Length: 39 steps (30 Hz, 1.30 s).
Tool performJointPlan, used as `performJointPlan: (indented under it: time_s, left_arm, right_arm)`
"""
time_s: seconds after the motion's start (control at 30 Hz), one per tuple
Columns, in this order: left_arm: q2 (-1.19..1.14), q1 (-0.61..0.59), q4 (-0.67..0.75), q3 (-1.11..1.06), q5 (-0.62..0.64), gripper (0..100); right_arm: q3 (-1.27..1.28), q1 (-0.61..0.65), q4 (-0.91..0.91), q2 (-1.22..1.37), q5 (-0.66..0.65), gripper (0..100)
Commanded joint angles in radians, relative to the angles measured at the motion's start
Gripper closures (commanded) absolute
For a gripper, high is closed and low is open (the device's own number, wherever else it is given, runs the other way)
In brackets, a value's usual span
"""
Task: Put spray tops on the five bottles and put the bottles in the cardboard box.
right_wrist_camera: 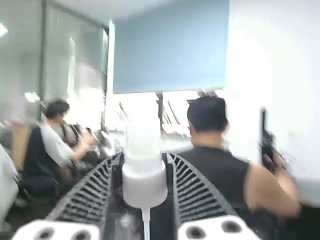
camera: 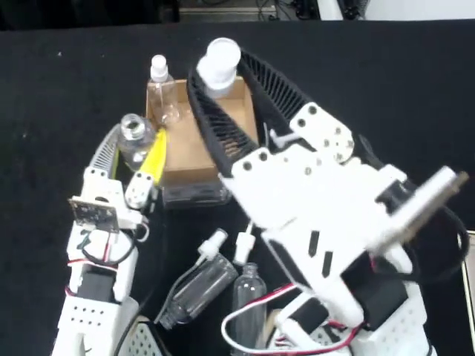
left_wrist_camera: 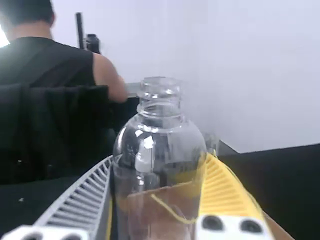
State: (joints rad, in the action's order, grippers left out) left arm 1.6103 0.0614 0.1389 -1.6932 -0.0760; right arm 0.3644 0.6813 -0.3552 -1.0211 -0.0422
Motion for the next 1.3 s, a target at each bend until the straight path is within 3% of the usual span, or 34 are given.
performJointPlan:
  time_s: [0.0,0.27,0.73,1.27]
  left_arm:
    - [0.095,0.076,-0.1,-0.015,-0.003,97]
    - [0.21,0.108,-0.218,-0.008,-0.003,97]
    - [0.213,0.108,-0.213,-0.008,-0.003,97]
    - [0.213,0.108,-0.213,-0.008,-0.003,97]
  right_arm:
    - [-0.005,0.064,0.1,0.022,-0.005,98.7]
    - [-0.002,0.069,0.112,0.157,-0.006,98.8]
    - [0.18,0.069,0.12,0.162,-0.006,98.8]
    - [0.024,0.074,0.112,0.162,-0.006,98.8]
